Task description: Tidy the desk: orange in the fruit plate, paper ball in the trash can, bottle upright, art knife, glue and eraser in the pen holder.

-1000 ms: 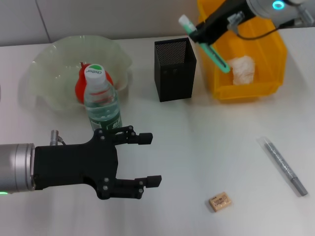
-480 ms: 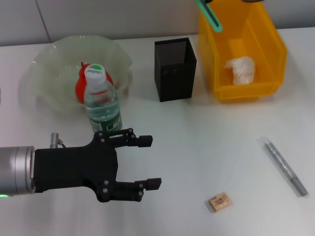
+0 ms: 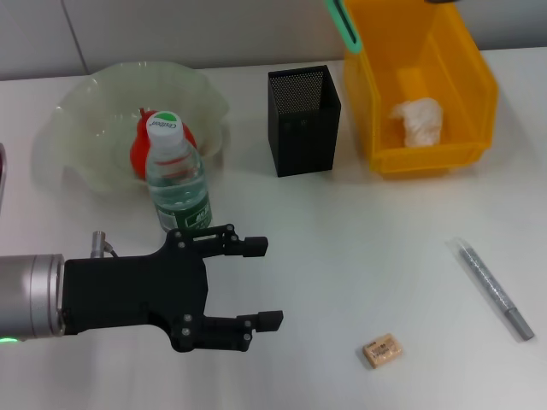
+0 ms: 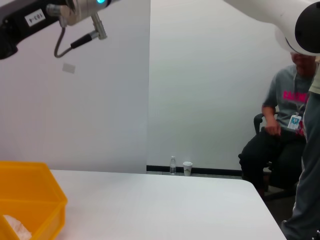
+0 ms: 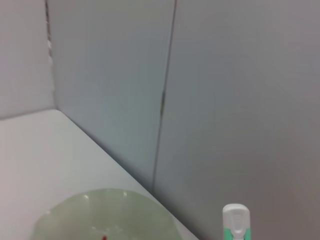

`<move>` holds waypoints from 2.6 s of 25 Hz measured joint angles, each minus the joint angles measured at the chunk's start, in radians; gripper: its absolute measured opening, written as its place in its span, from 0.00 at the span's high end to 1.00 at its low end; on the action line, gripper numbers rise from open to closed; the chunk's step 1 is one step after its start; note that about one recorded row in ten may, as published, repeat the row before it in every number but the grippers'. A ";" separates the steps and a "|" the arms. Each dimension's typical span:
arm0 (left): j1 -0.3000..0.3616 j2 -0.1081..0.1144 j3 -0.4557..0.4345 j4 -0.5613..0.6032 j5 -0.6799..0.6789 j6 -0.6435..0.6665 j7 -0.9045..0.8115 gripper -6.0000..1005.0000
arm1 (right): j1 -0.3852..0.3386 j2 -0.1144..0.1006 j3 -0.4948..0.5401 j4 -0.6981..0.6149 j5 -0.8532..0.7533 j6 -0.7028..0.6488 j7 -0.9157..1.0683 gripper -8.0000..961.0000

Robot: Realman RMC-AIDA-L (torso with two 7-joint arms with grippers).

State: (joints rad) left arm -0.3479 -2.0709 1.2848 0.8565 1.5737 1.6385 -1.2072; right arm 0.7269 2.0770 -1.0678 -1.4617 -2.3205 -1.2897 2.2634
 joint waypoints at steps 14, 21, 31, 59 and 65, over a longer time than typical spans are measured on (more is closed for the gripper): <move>-0.008 -0.002 0.002 -0.011 -0.001 0.000 0.014 0.19 | -0.154 -0.014 0.126 0.138 0.387 -0.085 -0.454 0.82; -0.008 -0.002 0.002 -0.037 -0.038 0.005 0.056 0.19 | -0.158 -0.019 0.177 0.229 0.448 -0.122 -0.580 0.82; -0.004 -0.003 0.016 -0.053 -0.077 0.008 0.066 0.19 | -0.099 -0.062 0.262 0.452 0.504 -0.122 -0.707 0.81; -0.033 -0.004 0.041 -0.063 -0.128 0.006 0.071 0.19 | 0.031 -0.069 0.271 0.798 0.559 0.059 -0.978 0.82; -0.035 -0.005 0.041 -0.066 -0.133 0.006 0.075 0.19 | 0.036 -0.071 0.272 0.830 0.571 0.085 -0.998 0.82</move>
State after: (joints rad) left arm -0.3828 -2.0758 1.3260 0.7909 1.4405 1.6444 -1.1324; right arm 0.7630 2.0060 -0.7961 -0.6316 -1.7495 -1.2051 1.2652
